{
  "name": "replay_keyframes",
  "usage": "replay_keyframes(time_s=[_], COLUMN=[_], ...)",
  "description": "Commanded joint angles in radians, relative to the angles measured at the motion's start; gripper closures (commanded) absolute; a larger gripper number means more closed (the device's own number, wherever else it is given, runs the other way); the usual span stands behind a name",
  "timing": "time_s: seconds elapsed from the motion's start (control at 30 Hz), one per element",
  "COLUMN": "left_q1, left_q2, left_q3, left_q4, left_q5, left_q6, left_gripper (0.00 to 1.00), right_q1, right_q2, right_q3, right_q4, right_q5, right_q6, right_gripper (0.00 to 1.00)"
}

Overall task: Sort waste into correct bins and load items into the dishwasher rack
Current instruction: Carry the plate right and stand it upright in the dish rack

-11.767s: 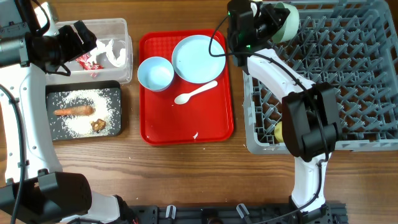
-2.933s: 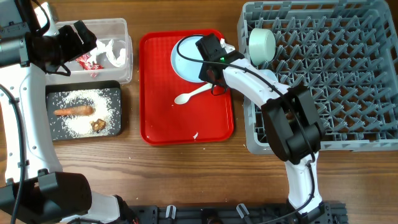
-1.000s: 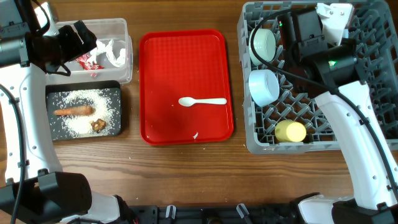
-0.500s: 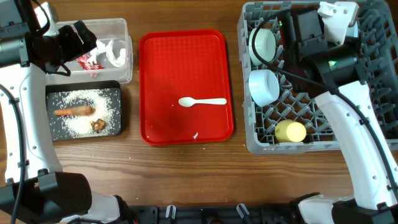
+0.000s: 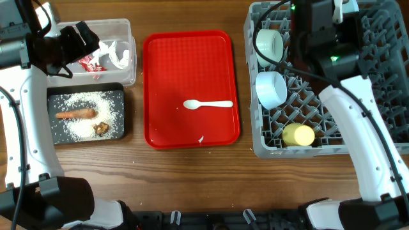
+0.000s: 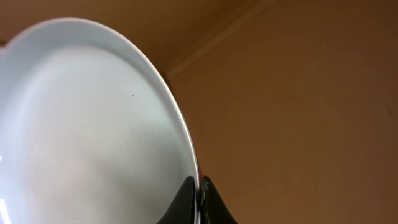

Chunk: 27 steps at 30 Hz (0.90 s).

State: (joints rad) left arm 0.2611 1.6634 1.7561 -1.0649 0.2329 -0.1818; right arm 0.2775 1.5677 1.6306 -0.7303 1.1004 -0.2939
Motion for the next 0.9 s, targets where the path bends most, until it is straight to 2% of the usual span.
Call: replay_keyframes(time_s=[0.0,0.17,0.5,0.8,0.87], left_q1=[0.004,0.004,0.004,0.004,0.004], left_q2=[0.005,0.005,0.005,0.005,0.005], left_q3=[0.005,0.005,0.005,0.005,0.005], left_q4=[0.002,0.002,0.002,0.002,0.002], left_q5=[0.001,0.001,0.001,0.001,0.001], left_q6=[-0.009,-0.009,-0.010,-0.009,-0.009], left_gripper=[0.00,0.00,0.00,0.00,0.00], right_q1=[-0.056,-0.085,-0.085,-0.084,-0.084], right_q2=[0.037,0.083,0.232,0.260,0.260], right_q3=[-0.006,-0.006,-0.006,-0.006,-0.006], right_q4=[0.019,0.018,0.008,0.008,0.008], right_q5=[-0.107,-0.227,-0.189,-0.135,-0.154], right_q6=[-0.147,-0.182,-0.230,-0.218,-0.215], right_gripper=[0.96,0.96,0.96,0.96,0.85])
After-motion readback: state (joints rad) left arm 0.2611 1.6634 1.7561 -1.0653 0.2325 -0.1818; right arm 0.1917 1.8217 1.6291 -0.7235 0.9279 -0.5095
